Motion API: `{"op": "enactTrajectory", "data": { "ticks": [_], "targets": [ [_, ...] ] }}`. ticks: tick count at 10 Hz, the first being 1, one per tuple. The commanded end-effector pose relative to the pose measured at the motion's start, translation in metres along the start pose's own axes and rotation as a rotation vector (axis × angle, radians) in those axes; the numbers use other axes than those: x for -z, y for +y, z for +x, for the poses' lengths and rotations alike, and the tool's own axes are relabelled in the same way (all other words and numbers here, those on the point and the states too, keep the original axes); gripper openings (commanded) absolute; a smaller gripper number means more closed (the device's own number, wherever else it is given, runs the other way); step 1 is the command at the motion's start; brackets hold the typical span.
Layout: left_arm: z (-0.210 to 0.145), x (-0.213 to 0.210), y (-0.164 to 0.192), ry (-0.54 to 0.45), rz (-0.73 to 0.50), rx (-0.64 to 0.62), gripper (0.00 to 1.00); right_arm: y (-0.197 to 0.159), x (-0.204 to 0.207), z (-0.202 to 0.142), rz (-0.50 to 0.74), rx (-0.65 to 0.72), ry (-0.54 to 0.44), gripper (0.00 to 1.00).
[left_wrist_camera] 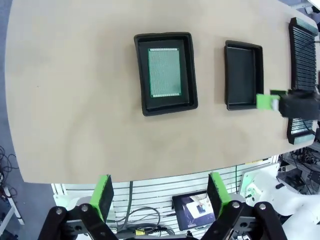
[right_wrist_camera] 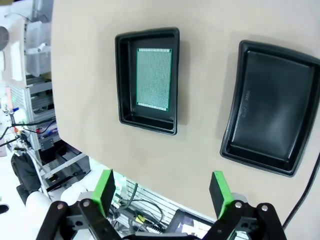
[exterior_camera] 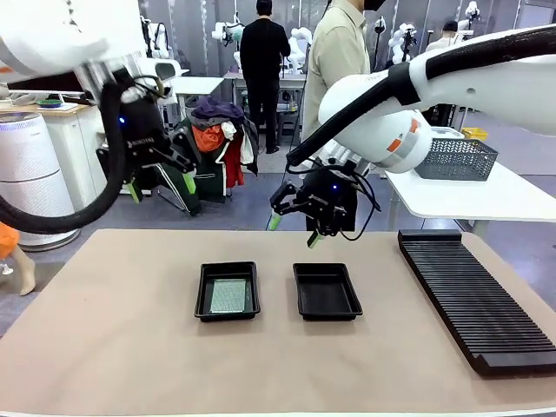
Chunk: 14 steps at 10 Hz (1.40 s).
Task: Inspect and transfer BCBs to ESD trays.
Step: Pick up the ESD tray and place it on the left side of the table.
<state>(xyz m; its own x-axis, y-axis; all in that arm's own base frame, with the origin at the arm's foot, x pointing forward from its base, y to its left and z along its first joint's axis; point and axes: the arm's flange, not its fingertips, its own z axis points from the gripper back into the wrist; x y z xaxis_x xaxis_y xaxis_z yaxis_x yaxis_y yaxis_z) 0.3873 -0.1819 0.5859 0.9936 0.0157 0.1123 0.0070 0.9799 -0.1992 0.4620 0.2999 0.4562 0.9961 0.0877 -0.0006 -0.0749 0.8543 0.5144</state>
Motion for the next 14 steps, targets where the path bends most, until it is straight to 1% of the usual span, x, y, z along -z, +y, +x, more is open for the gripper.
{"op": "enactTrajectory", "data": {
  "ticks": [1,2,3,5,8,11,12,14],
  "targets": [
    [0.014,0.027,0.0,-0.023,0.013,-0.051,1.0,-0.021,-0.003,-0.008,0.087,-0.04,-0.003,1.0],
    [0.019,0.038,0.001,-0.018,0.021,-0.058,1.0,0.0,0.0,0.0,0.0,0.0,0.0,1.0],
    [0.023,0.051,0.002,-0.011,0.016,-0.058,1.0,0.0,0.0,0.0,0.0,0.0,0.0,1.0],
    [0.031,0.073,0.001,-0.036,0.03,-0.067,1.0,0.0,0.0,0.0,0.0,0.0,0.0,1.0],
    [0.034,0.097,-0.001,-0.025,0.04,-0.067,1.0,0.0,0.0,0.0,0.0,0.0,0.0,1.0],
    [0.029,0.096,0.0,-0.029,0.028,-0.068,1.0,0.0,0.0,0.0,0.0,0.0,0.0,1.0],
    [0.029,0.098,-0.001,-0.011,0.022,-0.054,1.0,0.0,0.0,0.0,0.0,0.0,0.0,1.0],
    [0.034,0.095,0.0,-0.004,0.019,-0.049,1.0,0.0,0.0,0.0,0.0,0.0,0.0,1.0]
  ]
}}
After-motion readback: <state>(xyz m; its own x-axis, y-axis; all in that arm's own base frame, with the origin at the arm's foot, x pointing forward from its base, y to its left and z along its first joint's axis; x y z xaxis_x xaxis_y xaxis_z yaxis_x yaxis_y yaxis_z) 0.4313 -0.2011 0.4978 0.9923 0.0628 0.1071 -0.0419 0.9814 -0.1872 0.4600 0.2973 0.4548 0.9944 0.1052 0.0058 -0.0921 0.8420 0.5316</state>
